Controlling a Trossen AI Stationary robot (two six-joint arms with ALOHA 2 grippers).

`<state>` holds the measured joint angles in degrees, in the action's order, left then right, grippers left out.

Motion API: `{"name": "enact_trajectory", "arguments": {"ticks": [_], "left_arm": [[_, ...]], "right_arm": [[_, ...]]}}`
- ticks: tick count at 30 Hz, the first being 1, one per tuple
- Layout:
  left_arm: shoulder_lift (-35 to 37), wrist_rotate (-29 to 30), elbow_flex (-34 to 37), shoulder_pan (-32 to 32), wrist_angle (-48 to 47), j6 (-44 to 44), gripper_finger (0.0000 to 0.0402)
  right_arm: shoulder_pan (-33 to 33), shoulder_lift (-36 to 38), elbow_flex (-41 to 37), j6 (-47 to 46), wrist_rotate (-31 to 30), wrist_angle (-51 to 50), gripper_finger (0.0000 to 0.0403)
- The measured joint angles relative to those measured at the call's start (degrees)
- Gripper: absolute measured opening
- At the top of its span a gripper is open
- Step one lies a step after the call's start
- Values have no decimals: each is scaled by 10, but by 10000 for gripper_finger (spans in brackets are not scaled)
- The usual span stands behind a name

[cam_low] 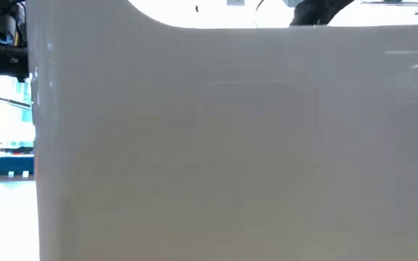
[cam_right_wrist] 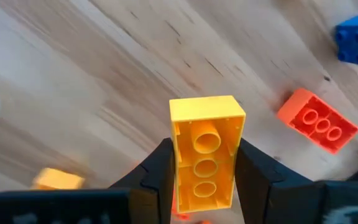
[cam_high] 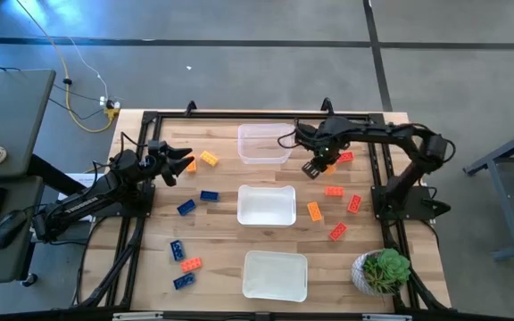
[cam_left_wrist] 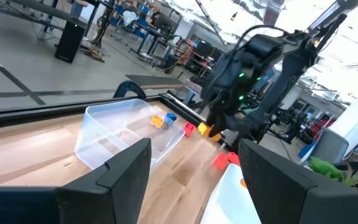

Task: Sort & place blocks by color
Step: Put the yellow game piece into the transparent bin

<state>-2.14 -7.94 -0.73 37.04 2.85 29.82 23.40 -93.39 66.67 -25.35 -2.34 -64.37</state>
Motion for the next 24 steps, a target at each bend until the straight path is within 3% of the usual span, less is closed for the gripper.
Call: {"name": "enact_trajectory", "arguments": {"ticks": [10,19,24], "left_arm": [[0,11,0,0,0,0,231],[0,13,0,0,0,17,231],[0,13,0,0,6,65,231]], "right_arm": [[-37,80,0,-111,-20,193,105],[-38,82,0,-103,-39,423,116],[-35,82,0,-46,-86,534,110]]}}
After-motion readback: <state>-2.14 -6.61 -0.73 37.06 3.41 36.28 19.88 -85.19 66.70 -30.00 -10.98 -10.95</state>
